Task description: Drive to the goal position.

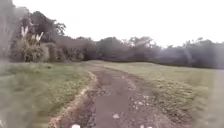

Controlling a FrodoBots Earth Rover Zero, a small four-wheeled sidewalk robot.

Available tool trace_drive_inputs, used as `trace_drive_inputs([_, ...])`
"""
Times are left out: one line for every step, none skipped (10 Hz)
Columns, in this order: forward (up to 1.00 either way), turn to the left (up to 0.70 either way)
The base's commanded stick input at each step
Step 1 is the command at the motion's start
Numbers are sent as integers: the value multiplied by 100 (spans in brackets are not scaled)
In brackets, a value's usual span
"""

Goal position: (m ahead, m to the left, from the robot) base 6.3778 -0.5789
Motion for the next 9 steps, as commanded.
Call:
trace_drive_inputs([70,0])
trace_drive_inputs([70,0])
trace_drive_inputs([70,0])
trace_drive_inputs([70,0])
trace_drive_inputs([70,0])
trace_drive_inputs([70,0])
trace_drive_inputs([70,0])
trace_drive_inputs([70,0])
trace_drive_inputs([70,0])
